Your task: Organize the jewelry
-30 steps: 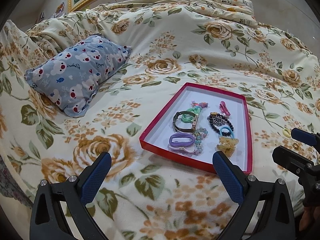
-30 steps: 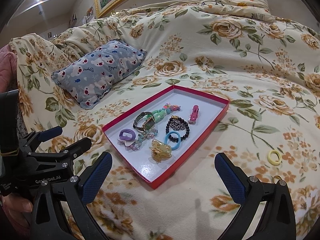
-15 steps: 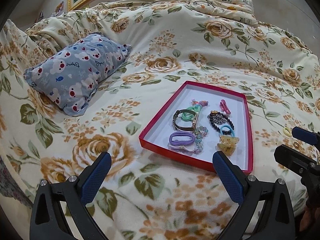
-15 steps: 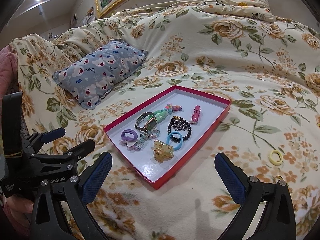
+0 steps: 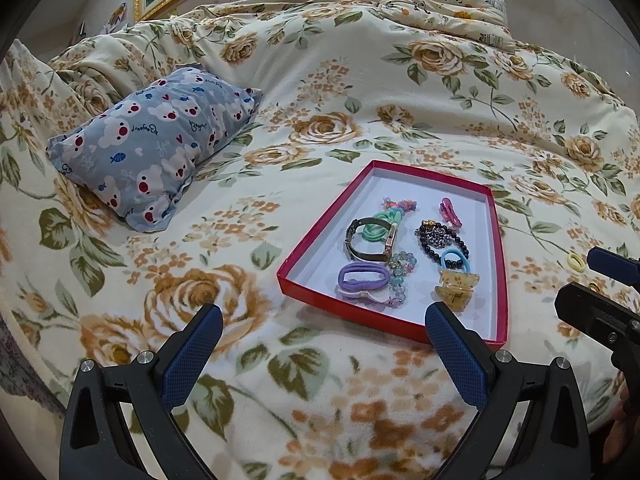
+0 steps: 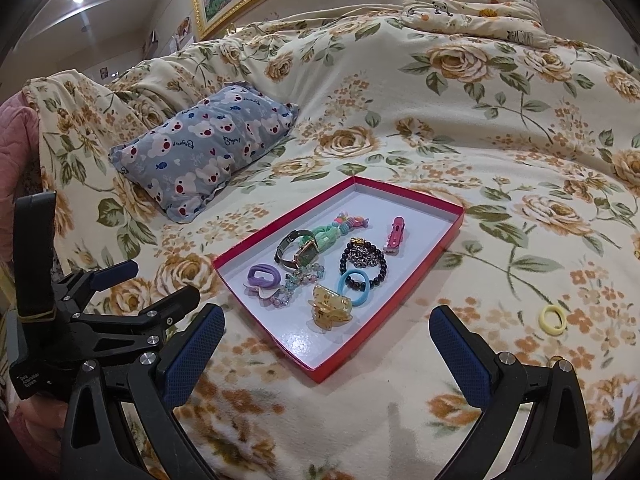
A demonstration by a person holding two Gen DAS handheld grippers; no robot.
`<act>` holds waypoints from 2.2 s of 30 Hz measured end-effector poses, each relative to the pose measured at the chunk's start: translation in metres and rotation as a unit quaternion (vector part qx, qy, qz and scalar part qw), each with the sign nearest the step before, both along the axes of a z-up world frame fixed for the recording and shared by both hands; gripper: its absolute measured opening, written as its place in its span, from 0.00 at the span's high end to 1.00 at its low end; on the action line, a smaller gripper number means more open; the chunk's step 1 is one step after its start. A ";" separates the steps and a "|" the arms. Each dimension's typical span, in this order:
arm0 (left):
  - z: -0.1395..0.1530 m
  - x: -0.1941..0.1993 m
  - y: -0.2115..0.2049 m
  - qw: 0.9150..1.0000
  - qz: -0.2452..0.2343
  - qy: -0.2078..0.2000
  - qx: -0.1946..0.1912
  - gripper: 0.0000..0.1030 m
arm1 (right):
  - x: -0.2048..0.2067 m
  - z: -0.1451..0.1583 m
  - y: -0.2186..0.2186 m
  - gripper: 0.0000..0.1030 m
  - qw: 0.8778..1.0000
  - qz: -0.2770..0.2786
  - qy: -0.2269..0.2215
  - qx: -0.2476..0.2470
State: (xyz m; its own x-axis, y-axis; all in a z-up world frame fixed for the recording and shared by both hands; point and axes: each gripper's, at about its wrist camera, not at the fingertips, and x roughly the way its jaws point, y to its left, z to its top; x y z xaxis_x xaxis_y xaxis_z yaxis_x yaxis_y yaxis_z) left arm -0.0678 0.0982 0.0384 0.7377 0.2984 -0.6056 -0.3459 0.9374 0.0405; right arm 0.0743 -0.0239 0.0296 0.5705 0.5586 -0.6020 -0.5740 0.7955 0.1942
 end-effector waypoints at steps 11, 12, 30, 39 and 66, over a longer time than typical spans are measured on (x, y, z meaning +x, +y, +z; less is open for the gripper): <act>-0.002 0.003 0.000 1.000 -0.001 0.002 -0.001 0.01 | 0.004 -0.007 -0.001 0.00 1.000 -0.003 0.007 -0.003; -0.002 0.003 0.001 1.000 -0.001 0.002 -0.001 0.01 | 0.004 -0.007 -0.001 0.00 1.000 -0.003 0.007 -0.003; -0.005 0.009 -0.002 1.000 -0.005 0.007 0.000 0.01 | 0.006 -0.008 0.000 0.00 1.000 -0.001 0.009 0.000; -0.005 0.012 -0.003 1.000 -0.005 0.009 0.001 0.01 | 0.007 -0.007 -0.001 0.00 1.000 0.000 0.012 0.004; -0.006 0.025 -0.003 1.000 -0.014 0.016 0.001 0.01 | 0.018 -0.012 -0.006 0.00 1.000 -0.003 0.025 0.013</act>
State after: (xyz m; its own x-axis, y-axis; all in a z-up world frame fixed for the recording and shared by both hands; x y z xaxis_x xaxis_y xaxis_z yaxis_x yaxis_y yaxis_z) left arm -0.0428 0.0952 0.0319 0.7255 0.2792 -0.6290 -0.3178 0.9466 0.0537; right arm 0.0928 -0.0296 0.0173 0.5444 0.5702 -0.6152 -0.5579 0.7938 0.2421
